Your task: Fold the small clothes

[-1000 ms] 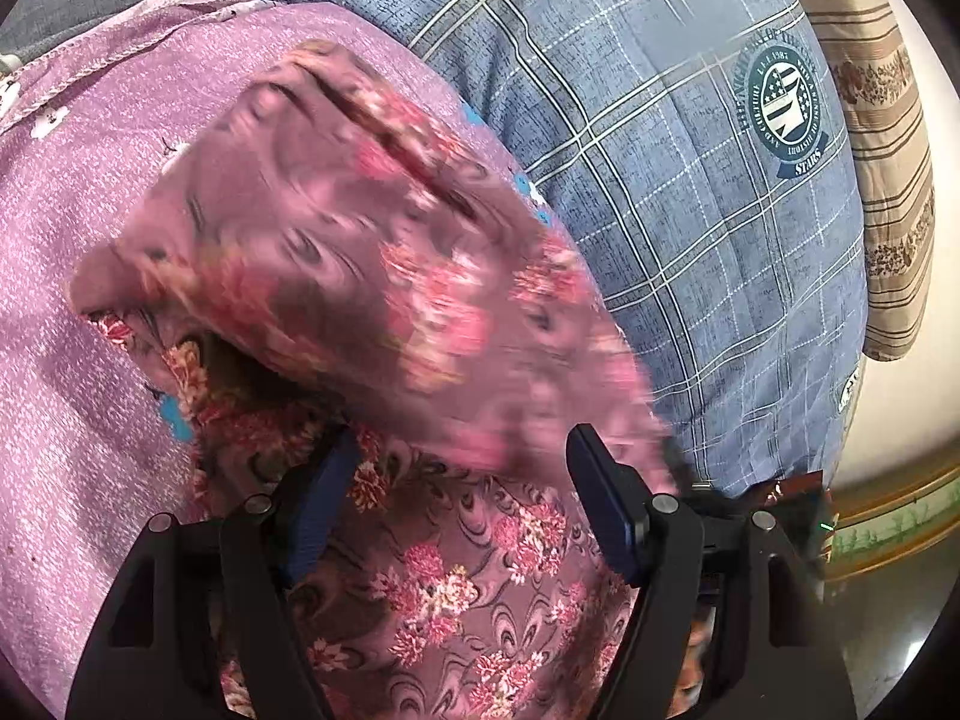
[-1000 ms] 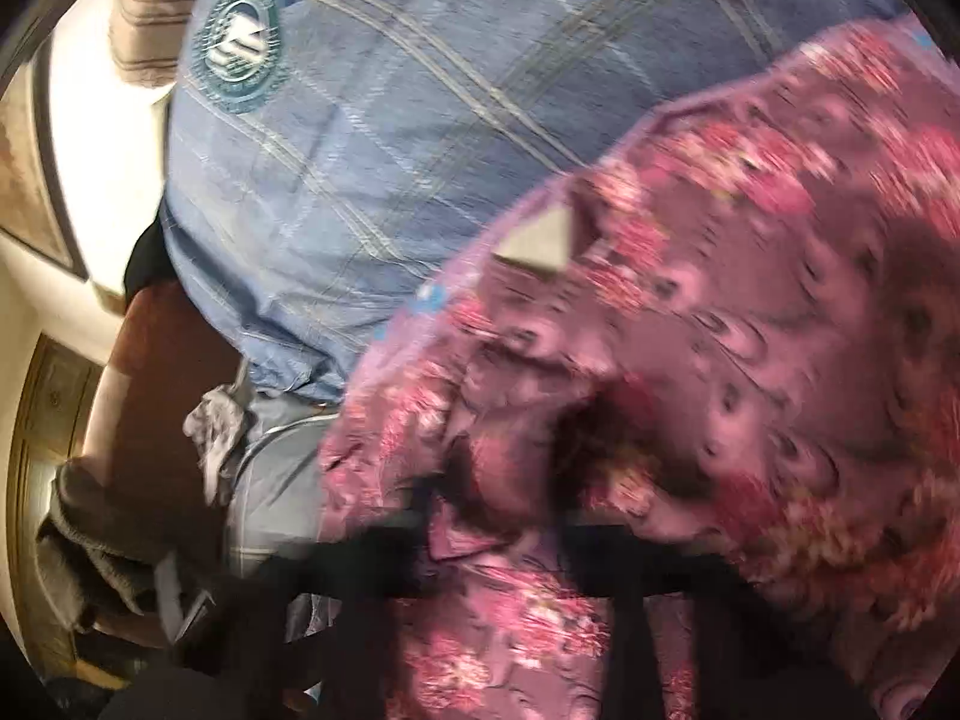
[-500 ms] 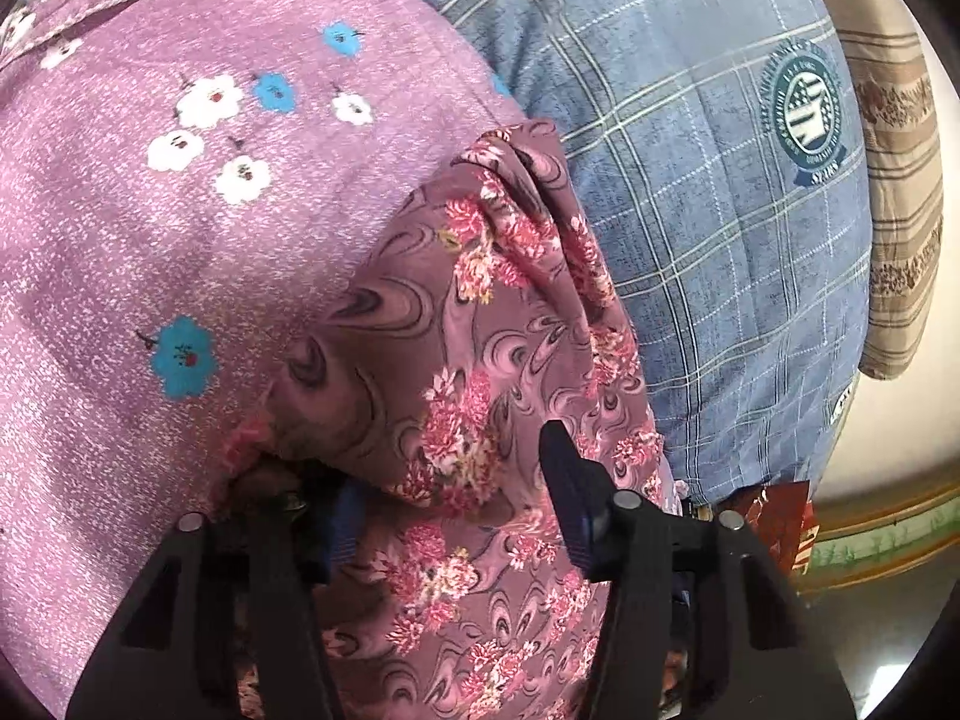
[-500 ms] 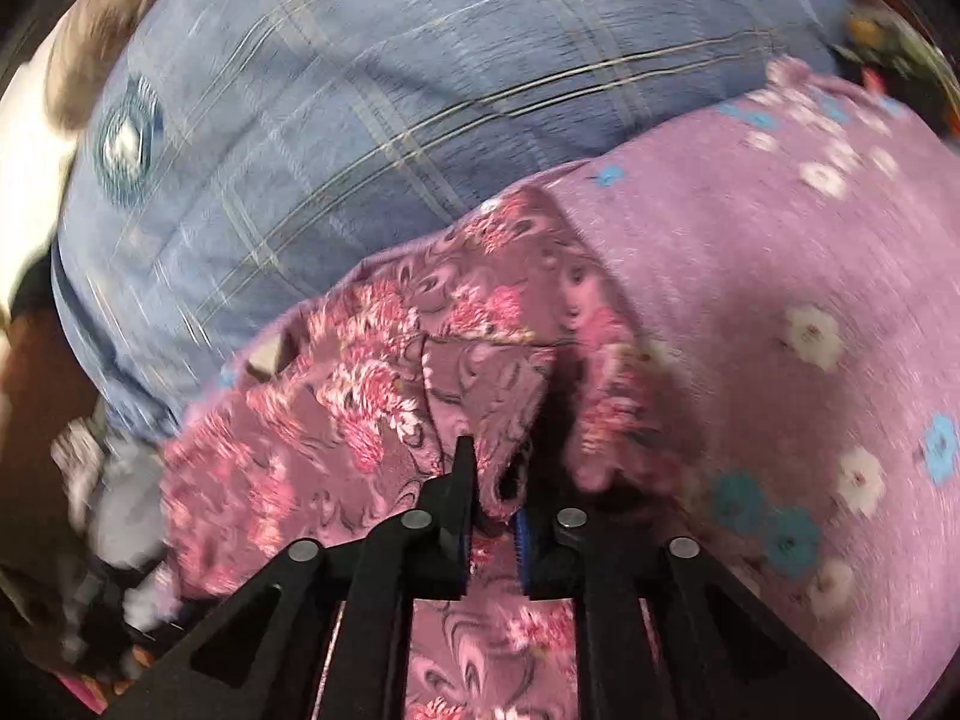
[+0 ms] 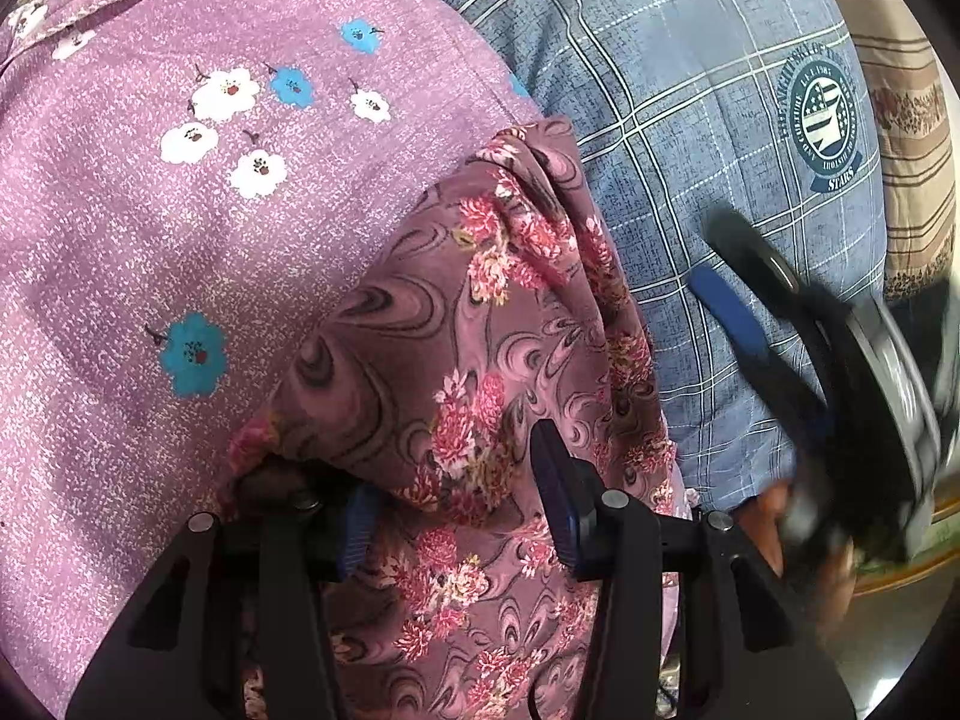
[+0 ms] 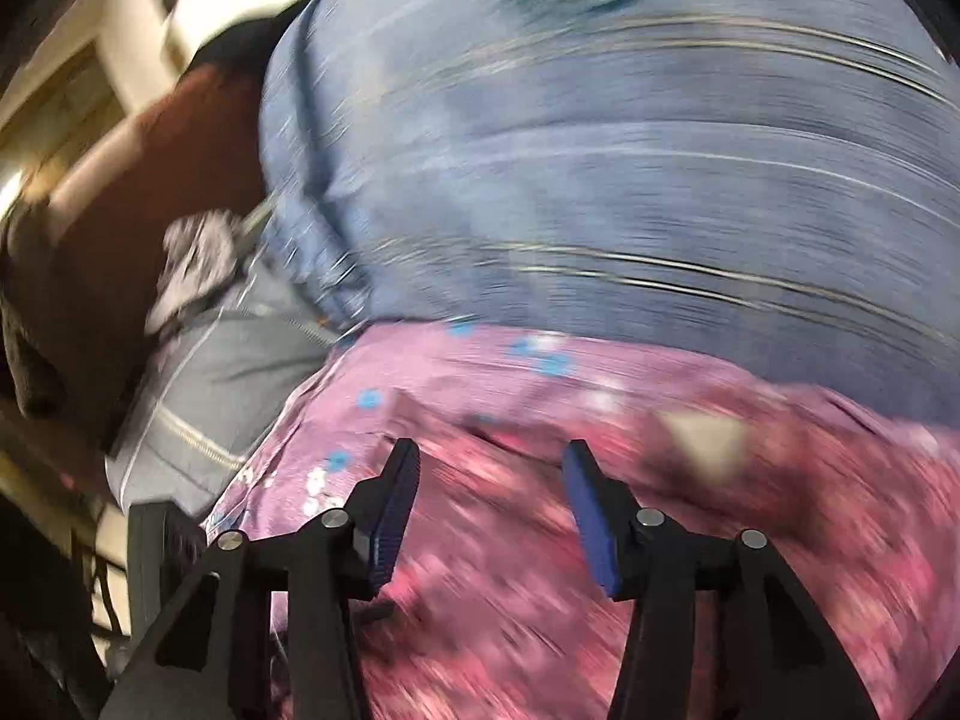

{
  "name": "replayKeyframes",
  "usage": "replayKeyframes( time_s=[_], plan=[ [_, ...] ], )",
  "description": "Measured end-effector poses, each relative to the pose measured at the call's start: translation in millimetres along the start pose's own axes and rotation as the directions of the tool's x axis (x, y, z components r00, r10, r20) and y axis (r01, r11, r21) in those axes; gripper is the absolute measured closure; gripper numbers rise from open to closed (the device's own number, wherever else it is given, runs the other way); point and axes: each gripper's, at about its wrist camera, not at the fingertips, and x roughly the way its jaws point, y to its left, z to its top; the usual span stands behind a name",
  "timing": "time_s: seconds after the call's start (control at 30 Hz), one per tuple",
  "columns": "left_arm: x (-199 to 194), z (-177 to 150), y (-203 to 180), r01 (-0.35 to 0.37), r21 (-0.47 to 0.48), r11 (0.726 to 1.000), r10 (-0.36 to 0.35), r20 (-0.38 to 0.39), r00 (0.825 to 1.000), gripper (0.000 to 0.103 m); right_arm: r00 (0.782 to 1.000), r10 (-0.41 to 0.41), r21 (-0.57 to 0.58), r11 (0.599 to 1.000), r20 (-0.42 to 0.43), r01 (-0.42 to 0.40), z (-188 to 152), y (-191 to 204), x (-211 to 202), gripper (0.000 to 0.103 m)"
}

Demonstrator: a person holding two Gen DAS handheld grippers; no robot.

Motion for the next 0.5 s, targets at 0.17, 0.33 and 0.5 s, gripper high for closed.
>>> replayKeyframes(
  time_s=[0.17, 0.33, 0.5],
  plan=[
    [-0.7, 1.0, 2.8, 0.012, 0.006, 1.0, -0.012, -0.01, 1.0, 0.058, 0.973, -0.156, -0.272, 0.957, -0.171, 0.106, 8.3, 34.8, 66.5, 0.048],
    [2.2, 0.1, -1.3, -0.01, 0.033, 0.999, 0.01, -0.006, 1.0, 0.058, 0.969, -0.2, -0.395, 0.91, -0.148, 0.128, 10.3, 47.0, 86.0, 0.102],
    [2.8, 0.6, -1.8, -0.006, 0.028, 1.0, 0.007, -0.009, 1.0, 0.058, 0.975, -0.22, -0.054, 0.975, -0.043, 0.217, 47.8, -6.9, 82.3, 0.103]
  ],
)
